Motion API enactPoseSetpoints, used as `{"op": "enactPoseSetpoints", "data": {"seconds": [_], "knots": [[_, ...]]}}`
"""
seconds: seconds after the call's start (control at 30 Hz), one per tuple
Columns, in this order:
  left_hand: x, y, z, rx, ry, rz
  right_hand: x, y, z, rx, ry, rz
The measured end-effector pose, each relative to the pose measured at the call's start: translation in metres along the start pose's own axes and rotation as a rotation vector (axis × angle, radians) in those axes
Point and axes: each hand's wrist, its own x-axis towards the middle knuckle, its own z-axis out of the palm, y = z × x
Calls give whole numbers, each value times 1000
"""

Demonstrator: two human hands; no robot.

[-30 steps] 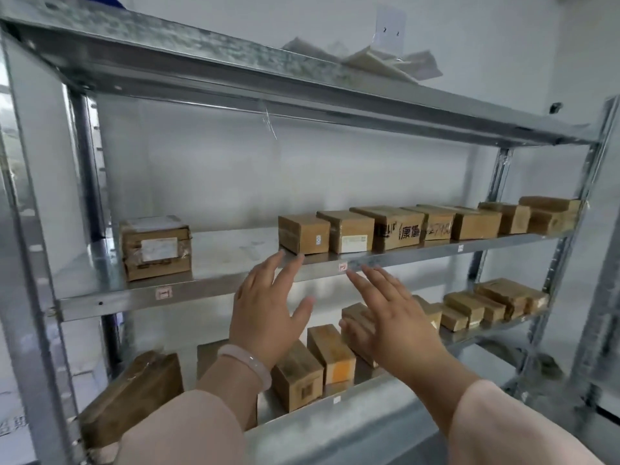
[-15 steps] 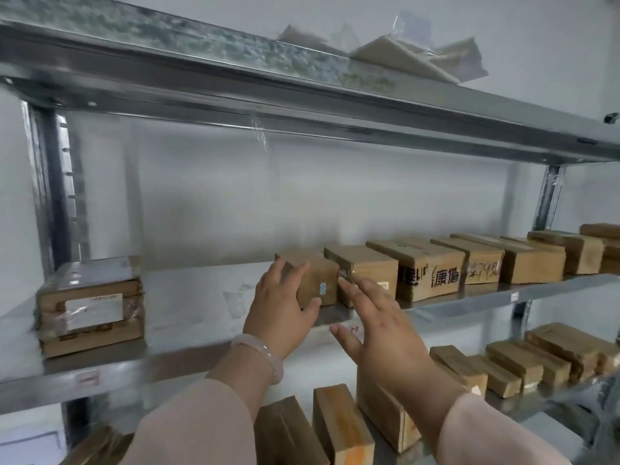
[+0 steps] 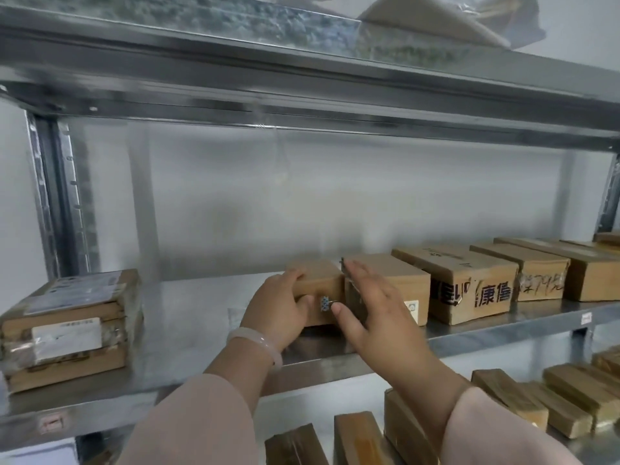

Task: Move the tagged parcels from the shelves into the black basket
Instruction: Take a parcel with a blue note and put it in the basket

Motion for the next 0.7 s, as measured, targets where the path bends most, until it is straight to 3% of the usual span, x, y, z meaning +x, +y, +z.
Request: {"op": "enactPoseSetpoints", "data": {"seconds": [0.17, 0.27, 0.37, 0.53, 0.63, 0.7], "knots": [[-11, -4, -20, -223, 208, -59, 11, -10, 9, 184, 34, 18], [-20, -4, -30, -500, 273, -69, 19, -18, 15, 457, 54, 105], [-30, 2, -33, -791, 261, -111, 28, -28, 20, 705, -20, 223], [-37, 7, -49, -931, 122, -297, 21, -38, 29, 662, -53, 74], [-40, 2, -58, -937, 113, -380, 12, -49, 38, 689, -102, 0], [-43, -2, -59, -1071, 125, -447, 11, -55, 40, 774, -84, 8]]}}
